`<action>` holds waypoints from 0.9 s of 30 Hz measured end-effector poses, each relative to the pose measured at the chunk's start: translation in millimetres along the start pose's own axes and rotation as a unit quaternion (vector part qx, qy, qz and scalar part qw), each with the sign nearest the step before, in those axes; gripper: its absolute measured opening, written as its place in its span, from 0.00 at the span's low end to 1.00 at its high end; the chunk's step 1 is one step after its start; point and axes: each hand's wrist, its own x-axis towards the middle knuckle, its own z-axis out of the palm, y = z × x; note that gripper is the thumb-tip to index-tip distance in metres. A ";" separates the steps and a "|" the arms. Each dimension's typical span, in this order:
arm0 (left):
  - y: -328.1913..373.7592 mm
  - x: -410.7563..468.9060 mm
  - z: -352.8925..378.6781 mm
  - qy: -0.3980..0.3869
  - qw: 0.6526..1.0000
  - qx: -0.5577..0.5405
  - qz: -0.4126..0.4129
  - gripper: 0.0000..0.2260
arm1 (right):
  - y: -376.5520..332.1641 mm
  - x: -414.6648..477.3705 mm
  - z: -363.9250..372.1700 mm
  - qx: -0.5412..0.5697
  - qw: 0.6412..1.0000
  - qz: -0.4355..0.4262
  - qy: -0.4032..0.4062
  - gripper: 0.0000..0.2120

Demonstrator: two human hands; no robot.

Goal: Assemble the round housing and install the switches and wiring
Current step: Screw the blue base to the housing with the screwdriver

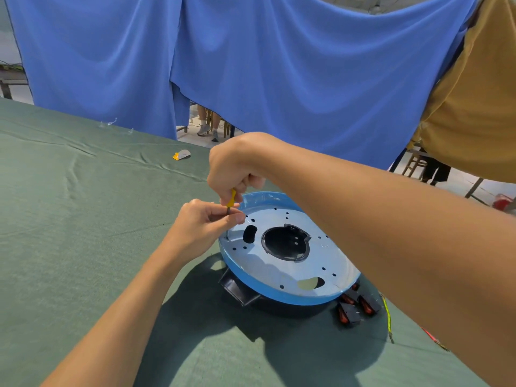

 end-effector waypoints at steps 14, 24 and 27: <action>-1.1 1.8 2.3 0.049 0.990 0.086 0.101 0.03 | 17.3 -12.3 0.3 -0.008 0.995 -0.069 0.066 0.09; -2.8 3.1 -4.6 0.015 0.995 0.071 0.071 0.05 | 7.8 -3.6 7.1 -0.014 0.995 -0.075 0.064 0.09; -1.3 2.5 -4.9 0.007 0.995 0.069 0.068 0.07 | 6.2 -1.0 4.7 0.006 0.998 -0.039 0.044 0.07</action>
